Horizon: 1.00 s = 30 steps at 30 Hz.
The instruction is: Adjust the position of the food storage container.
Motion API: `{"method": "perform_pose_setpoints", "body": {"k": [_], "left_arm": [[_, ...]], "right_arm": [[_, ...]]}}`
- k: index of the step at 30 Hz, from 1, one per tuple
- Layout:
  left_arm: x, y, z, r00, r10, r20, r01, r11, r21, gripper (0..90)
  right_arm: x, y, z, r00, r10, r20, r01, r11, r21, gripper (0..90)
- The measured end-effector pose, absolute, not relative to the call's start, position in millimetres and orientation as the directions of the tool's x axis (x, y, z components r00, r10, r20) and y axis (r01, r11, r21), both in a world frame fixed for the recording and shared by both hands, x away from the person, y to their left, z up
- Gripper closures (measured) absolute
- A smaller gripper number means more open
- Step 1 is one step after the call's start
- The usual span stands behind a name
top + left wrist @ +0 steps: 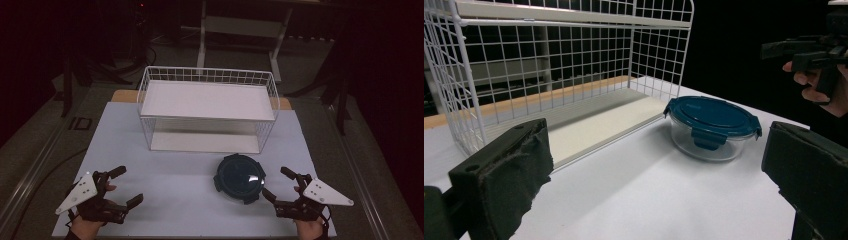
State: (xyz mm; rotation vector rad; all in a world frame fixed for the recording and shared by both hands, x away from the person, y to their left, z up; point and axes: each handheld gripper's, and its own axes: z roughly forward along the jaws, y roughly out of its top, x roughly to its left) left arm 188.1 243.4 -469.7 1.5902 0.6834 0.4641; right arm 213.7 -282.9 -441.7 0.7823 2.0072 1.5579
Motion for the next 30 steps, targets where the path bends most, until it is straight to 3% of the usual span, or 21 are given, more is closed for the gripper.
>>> {"method": "perform_pose_setpoints", "body": {"k": [6,16,19,24,30], "left_arm": [[186,242,-468,0.744,0.663,-0.082,0.149,-0.046,0.988,0.1],[187,239,-467,0.755,0.649,-0.088,0.150,-0.041,0.988,0.1],[187,238,-467,0.760,0.644,-0.089,0.150,-0.040,0.988,0.1],[188,235,-467,0.767,0.636,-0.087,0.151,-0.047,0.987,0.1],[189,235,-468,0.769,0.633,-0.093,0.157,-0.045,0.987,0.1]], "right_arm": [[210,-282,-431,-0.725,0.688,0.007,0.154,0.152,0.976,11.2],[212,-280,-420,-0.718,0.696,-0.025,0.188,0.228,0.955,16.0],[213,-281,-426,-0.723,0.691,0.006,0.228,0.230,0.946,23.8],[217,-284,-440,-0.739,0.673,0.016,0.284,0.290,0.914,50.9],[221,-283,-459,-0.737,0.675,0.034,0.341,0.328,0.881,72.3]]}}
